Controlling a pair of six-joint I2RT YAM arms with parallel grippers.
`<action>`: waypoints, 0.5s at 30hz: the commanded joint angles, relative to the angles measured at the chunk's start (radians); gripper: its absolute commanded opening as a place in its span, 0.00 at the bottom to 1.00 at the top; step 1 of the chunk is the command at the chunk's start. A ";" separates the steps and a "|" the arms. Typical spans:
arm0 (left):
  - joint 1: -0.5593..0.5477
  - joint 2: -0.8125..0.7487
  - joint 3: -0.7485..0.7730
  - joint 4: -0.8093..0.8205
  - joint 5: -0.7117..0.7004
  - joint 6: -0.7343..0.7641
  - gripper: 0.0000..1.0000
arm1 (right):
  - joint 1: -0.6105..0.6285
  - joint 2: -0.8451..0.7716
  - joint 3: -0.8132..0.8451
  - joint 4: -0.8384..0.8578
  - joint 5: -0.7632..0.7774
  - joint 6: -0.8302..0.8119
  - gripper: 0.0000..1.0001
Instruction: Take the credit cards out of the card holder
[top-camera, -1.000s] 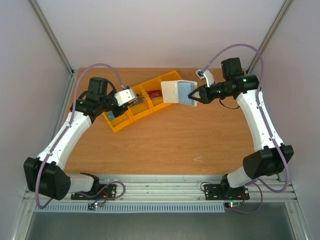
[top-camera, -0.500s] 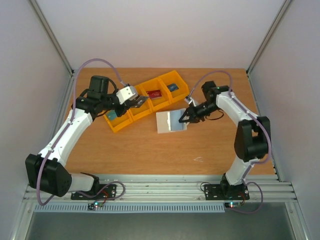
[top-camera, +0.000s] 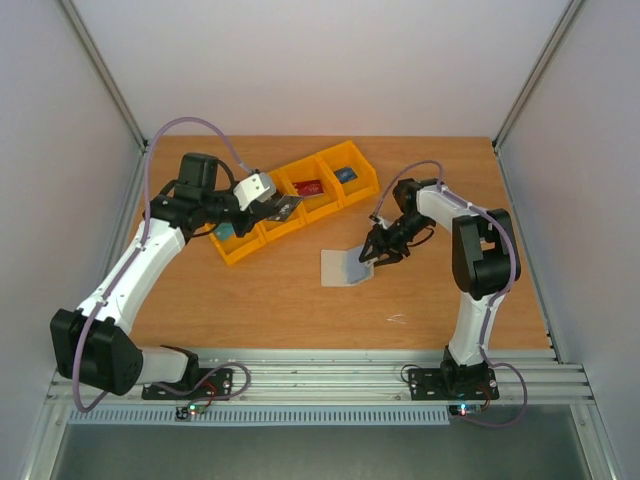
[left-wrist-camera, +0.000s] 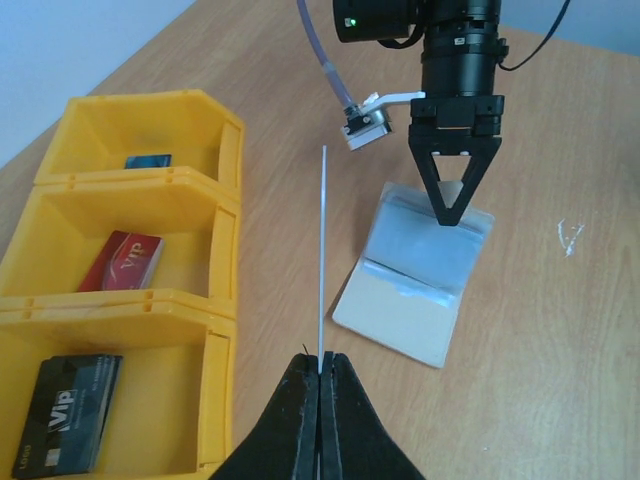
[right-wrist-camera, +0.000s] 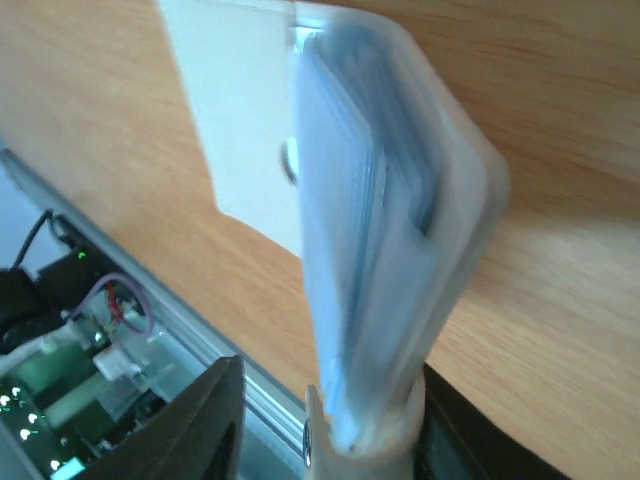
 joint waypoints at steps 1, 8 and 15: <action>0.003 -0.034 -0.022 0.037 0.074 -0.038 0.00 | 0.004 -0.025 0.090 -0.130 0.204 0.015 0.47; -0.001 -0.049 -0.038 0.015 0.184 -0.058 0.00 | 0.062 -0.194 0.345 -0.314 0.503 -0.101 0.82; -0.019 -0.053 -0.044 0.022 0.228 -0.052 0.00 | 0.274 -0.324 0.557 -0.263 0.262 -0.396 0.81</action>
